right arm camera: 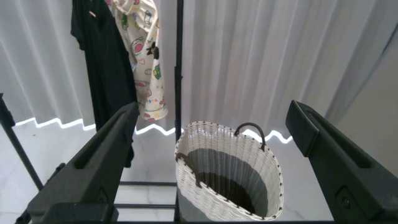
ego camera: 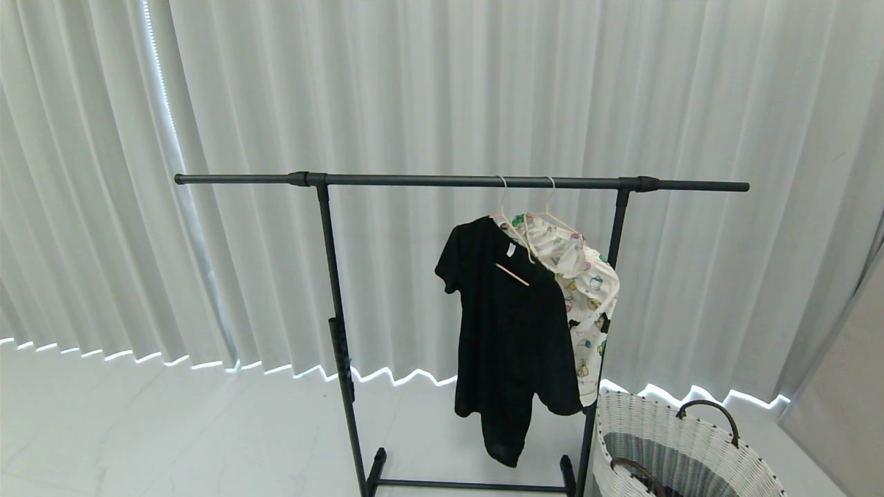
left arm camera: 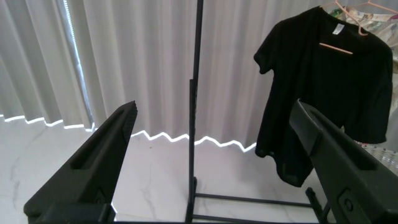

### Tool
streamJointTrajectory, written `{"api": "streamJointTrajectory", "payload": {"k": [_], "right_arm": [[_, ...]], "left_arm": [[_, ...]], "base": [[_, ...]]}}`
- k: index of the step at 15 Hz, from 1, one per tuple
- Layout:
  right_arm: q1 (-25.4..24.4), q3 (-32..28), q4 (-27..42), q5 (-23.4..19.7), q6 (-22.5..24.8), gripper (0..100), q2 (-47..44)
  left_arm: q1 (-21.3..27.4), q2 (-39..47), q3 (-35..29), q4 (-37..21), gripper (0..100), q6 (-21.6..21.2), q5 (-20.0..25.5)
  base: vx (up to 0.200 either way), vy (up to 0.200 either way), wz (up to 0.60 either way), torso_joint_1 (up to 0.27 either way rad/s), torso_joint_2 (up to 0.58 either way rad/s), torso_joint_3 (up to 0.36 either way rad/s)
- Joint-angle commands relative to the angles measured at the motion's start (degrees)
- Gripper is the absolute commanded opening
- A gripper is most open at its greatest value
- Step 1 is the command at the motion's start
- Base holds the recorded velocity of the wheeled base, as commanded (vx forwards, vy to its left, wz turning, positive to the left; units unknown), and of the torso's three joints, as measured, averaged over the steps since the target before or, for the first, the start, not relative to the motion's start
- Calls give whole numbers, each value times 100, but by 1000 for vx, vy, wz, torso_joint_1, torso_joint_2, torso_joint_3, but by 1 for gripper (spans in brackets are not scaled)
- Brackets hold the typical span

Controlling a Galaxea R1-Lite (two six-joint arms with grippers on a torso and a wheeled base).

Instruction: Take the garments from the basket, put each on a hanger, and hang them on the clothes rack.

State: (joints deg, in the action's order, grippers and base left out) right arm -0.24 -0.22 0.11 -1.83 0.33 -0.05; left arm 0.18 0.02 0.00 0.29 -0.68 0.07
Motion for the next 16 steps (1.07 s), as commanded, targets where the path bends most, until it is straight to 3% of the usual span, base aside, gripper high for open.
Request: {"api": "streamJointTrajectory", "payload": {"k": [1, 16], "right_arm": [[-2, 4, -2, -2, 2, 100, 5], [-2, 4, 7, 7, 2, 100, 5]], "left_arm": [[-1, -2, 0, 6, 100, -2, 1], [-9, -2, 0, 6, 100, -2, 1]], "base": [[0, 0, 0, 0, 0, 0], [0, 0, 0, 0, 0, 0]]}}
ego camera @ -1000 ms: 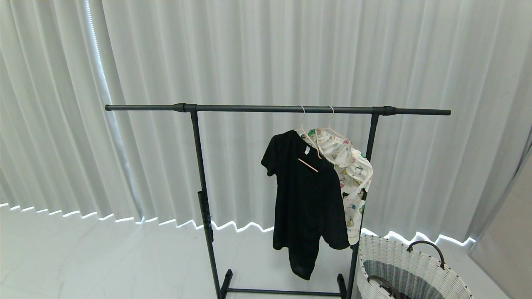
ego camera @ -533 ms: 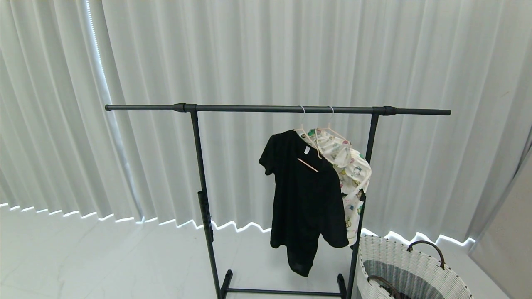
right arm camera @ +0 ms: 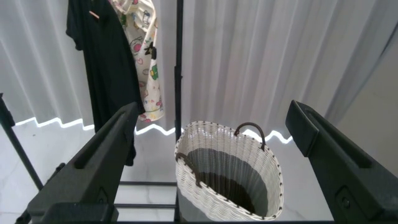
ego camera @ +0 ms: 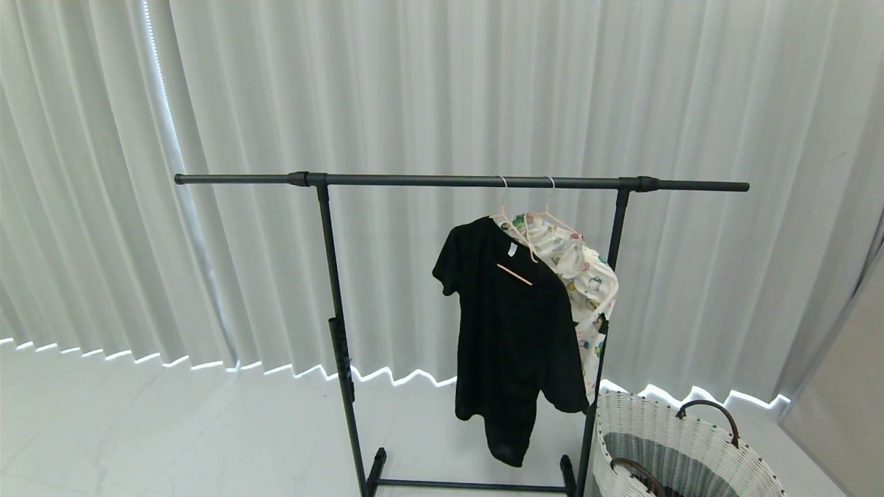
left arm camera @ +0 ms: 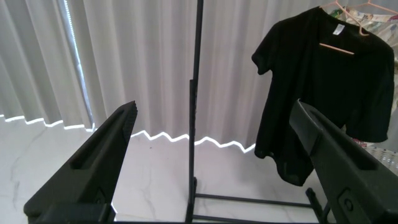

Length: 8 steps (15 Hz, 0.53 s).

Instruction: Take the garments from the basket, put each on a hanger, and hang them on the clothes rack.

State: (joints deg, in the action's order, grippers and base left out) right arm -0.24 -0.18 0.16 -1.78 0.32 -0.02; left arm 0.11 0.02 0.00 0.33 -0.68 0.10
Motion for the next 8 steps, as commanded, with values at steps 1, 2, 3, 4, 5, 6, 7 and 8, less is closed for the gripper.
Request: {"api": "streamJointTrajectory", "payload": {"k": [1, 2, 3, 4, 5, 6, 7, 8], "right_arm": [[-2, 1, 2, 2, 3, 100, 2], [-2, 1, 2, -7, 3, 100, 2], [-2, 1, 2, -7, 3, 100, 2], [-2, 1, 2, -7, 3, 100, 2], [-2, 1, 2, 2, 3, 100, 2], [-2, 1, 2, -7, 3, 100, 2], [-2, 1, 2, -7, 3, 100, 2], [-2, 1, 2, -7, 3, 100, 2]], "left_arm": [[-2, -2, 0, 2, 100, -2, -1], [-2, -2, 0, 2, 100, -2, -1], [-2, -2, 0, 2, 100, -2, -1], [7, -2, 0, 2, 100, -2, -1], [-2, -2, 0, 2, 100, -2, -1], [-2, -2, 0, 2, 100, -2, -1], [-2, -2, 0, 2, 100, -2, -1], [-2, -2, 0, 2, 100, -2, -1]], "base": [[0, 0, 0, 0, 0, 0], [0, 0, 0, 0, 0, 0], [0, 0, 0, 0, 0, 0], [0, 0, 0, 0, 0, 0], [0, 0, 0, 0, 0, 0], [0, 0, 0, 0, 0, 0], [0, 0, 0, 0, 0, 0], [0, 0, 0, 0, 0, 0]]}}
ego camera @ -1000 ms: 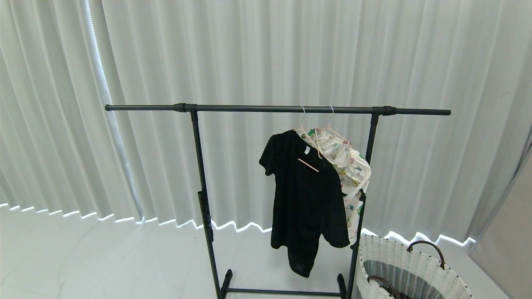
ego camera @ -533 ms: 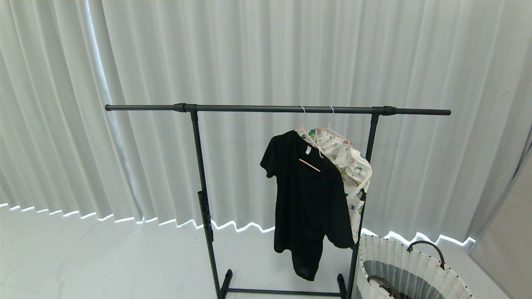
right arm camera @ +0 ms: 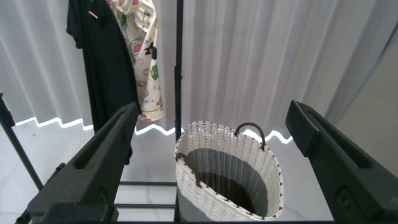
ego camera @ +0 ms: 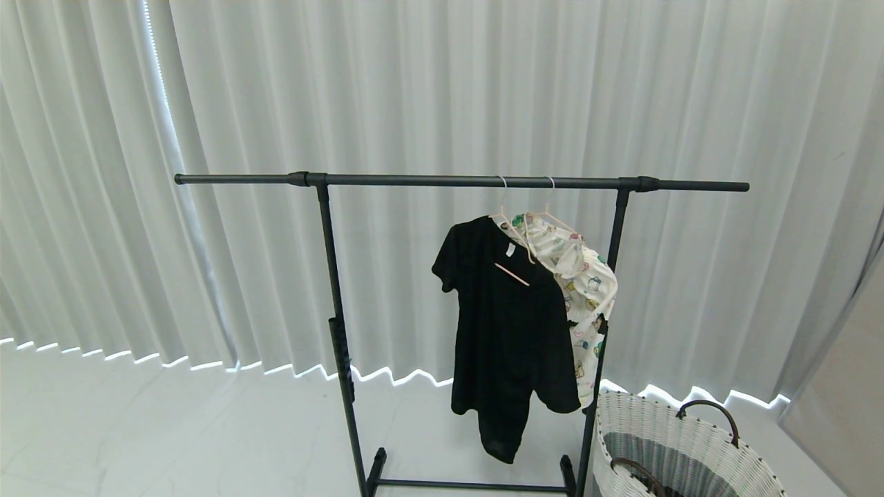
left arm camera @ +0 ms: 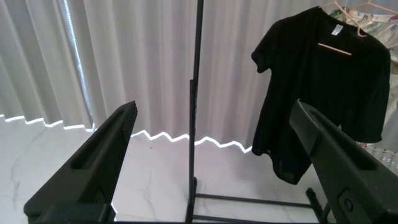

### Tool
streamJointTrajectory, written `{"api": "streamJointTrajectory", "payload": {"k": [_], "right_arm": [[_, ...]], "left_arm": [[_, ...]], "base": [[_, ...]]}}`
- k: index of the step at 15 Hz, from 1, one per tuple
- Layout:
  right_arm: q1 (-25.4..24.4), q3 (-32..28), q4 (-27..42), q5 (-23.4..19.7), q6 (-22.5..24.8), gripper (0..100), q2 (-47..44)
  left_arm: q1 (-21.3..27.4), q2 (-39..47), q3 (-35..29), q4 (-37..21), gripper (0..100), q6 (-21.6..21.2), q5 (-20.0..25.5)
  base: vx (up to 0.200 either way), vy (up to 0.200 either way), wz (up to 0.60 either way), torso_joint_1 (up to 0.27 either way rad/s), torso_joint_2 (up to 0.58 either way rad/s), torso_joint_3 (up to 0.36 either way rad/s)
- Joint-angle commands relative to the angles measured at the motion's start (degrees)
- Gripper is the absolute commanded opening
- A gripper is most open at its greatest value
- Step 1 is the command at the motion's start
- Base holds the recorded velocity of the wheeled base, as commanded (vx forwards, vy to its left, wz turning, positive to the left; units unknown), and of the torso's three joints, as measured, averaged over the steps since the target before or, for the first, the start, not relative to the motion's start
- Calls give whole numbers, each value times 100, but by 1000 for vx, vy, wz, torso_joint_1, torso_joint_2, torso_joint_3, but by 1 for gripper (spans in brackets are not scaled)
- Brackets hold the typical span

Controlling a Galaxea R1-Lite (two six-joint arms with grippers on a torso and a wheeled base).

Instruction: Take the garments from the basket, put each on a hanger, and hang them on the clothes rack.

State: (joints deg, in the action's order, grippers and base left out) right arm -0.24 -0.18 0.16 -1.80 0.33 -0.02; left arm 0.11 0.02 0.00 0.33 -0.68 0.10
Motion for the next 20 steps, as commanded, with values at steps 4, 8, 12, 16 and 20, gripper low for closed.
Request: {"api": "streamJointTrajectory", "payload": {"k": [4, 8, 12, 16, 20], "right_arm": [[-2, 1, -7, -4, 2, 100, 2], [-2, 1, -7, 5, 2, 100, 2], [-2, 1, 2, -4, 11, 100, 2], [-2, 1, 2, 5, 143, 100, 2], [-2, 1, 2, 5, 222, 100, 2]], "left_arm": [[-2, -2, 0, 2, 100, -2, -1], [7, -2, 0, 2, 100, -2, -1], [-2, -2, 0, 2, 100, -2, -1], [-2, -2, 0, 2, 100, -2, -1], [-2, -2, 0, 2, 100, -2, -1]], "base": [[0, 0, 0, 0, 0, 0], [0, 0, 0, 0, 0, 0], [0, 0, 0, 0, 0, 0], [0, 0, 0, 0, 0, 0], [0, 0, 0, 0, 0, 0]]}}
